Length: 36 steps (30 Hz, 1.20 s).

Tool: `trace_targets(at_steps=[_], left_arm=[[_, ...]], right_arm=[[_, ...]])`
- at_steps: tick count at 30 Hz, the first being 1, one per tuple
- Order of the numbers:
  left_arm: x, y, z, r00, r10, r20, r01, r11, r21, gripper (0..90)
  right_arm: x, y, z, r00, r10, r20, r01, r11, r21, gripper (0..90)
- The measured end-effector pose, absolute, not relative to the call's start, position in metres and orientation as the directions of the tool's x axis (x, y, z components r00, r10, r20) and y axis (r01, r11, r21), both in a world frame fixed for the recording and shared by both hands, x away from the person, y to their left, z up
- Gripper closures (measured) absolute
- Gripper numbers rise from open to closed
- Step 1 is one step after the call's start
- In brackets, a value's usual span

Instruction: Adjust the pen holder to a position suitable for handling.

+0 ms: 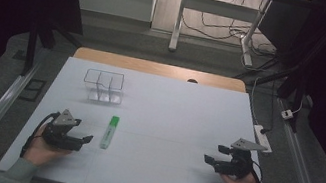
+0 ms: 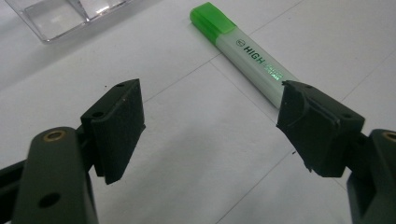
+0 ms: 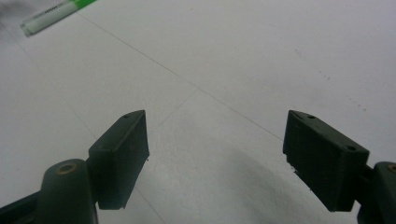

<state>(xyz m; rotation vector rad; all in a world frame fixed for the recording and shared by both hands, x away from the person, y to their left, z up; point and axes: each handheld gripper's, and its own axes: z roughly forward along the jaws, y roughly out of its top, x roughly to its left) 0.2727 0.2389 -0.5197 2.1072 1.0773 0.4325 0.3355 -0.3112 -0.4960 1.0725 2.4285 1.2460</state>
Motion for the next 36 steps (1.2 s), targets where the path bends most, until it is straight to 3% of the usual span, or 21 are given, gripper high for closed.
trace_targets(at_steps=[22,36], left_arm=[[0.274,0.241,-0.515,0.582,0.812,-0.046,0.561,-0.360,0.745,22.2],[0.300,0.248,-0.497,0.551,0.832,-0.067,0.566,-0.314,0.762,22.4]], right_arm=[[0.334,-0.311,-0.495,-0.711,0.690,0.138,0.512,0.373,0.774,21.4],[0.335,-0.310,-0.496,-0.700,0.700,0.141,0.526,0.371,0.765,22.4]])
